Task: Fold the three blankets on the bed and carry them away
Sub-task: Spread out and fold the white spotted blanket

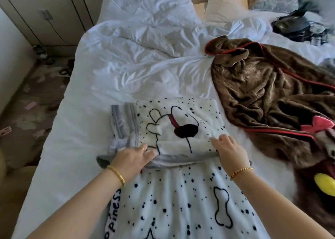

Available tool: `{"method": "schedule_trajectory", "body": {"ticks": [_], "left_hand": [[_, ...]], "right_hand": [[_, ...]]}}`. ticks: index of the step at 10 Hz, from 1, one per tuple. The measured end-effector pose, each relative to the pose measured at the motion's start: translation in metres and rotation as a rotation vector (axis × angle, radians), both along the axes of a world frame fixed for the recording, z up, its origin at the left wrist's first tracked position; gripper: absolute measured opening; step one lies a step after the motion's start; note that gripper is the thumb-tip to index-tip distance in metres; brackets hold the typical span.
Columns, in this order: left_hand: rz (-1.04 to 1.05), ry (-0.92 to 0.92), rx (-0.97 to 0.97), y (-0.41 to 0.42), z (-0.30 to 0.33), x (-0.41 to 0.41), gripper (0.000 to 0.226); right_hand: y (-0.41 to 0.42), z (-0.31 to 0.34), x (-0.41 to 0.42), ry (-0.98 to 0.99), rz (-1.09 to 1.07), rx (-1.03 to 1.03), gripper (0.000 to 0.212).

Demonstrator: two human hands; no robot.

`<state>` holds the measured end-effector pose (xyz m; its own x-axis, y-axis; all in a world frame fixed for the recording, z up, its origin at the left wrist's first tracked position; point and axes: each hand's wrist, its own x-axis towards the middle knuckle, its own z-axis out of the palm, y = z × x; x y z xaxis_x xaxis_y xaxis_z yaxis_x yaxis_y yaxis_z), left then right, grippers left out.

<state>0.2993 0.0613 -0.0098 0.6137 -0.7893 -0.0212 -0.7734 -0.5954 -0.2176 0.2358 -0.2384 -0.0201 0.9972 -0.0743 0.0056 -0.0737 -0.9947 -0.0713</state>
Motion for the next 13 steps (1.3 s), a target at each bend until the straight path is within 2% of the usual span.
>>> {"method": "schedule_trajectory", "body": {"ticks": [1,2,3,4,5,6,7,8,9,10,11,12,13], "left_hand": [[0.215,0.233,0.204,-0.009,-0.04,-0.057,0.045],[0.389,0.229,0.17,-0.013,-0.046,-0.079,0.043],[0.452,0.068,-0.103,-0.007,-0.016,-0.079,0.038],[0.401,-0.034,-0.19,0.011,0.003,-0.087,0.044],[0.311,-0.018,-0.126,0.02,0.001,-0.116,0.055],[0.357,0.082,-0.068,0.027,-0.017,-0.142,0.063],[0.433,0.207,0.11,0.02,-0.028,-0.158,0.044],[0.348,0.275,0.423,0.016,-0.047,-0.155,0.038],[1.326,0.865,-0.185,0.029,-0.044,-0.167,0.044],[0.685,0.609,0.608,0.04,-0.047,-0.152,0.04],[0.82,0.622,0.518,0.022,-0.035,-0.147,0.037],[0.74,0.442,0.215,-0.015,-0.034,-0.148,0.038],[0.659,0.486,0.039,-0.04,-0.048,-0.167,0.038]], "right_hand": [[0.009,-0.022,-0.049,0.164,-0.087,-0.043,0.053],[0.014,-0.026,-0.071,0.112,-0.197,-0.049,0.051],[0.014,-0.018,-0.081,-0.181,-0.201,0.008,0.039],[0.013,-0.005,-0.096,-0.364,-0.193,0.035,0.034],[0.013,-0.004,-0.12,-0.35,-0.119,0.025,0.035],[0.008,-0.014,-0.145,-0.29,0.005,0.016,0.041],[0.006,-0.029,-0.159,-0.131,0.074,0.017,0.047],[0.009,-0.05,-0.17,0.174,0.025,-0.015,0.063],[0.012,-0.059,-0.175,0.356,-0.174,-0.013,0.073],[0.012,-0.055,-0.173,0.265,-0.364,0.064,0.066],[0.024,-0.043,-0.165,-0.025,-0.324,0.134,0.057],[0.053,-0.035,-0.154,-0.182,-0.096,0.19,0.045],[0.076,-0.046,-0.154,0.041,0.12,0.204,0.045]]}}
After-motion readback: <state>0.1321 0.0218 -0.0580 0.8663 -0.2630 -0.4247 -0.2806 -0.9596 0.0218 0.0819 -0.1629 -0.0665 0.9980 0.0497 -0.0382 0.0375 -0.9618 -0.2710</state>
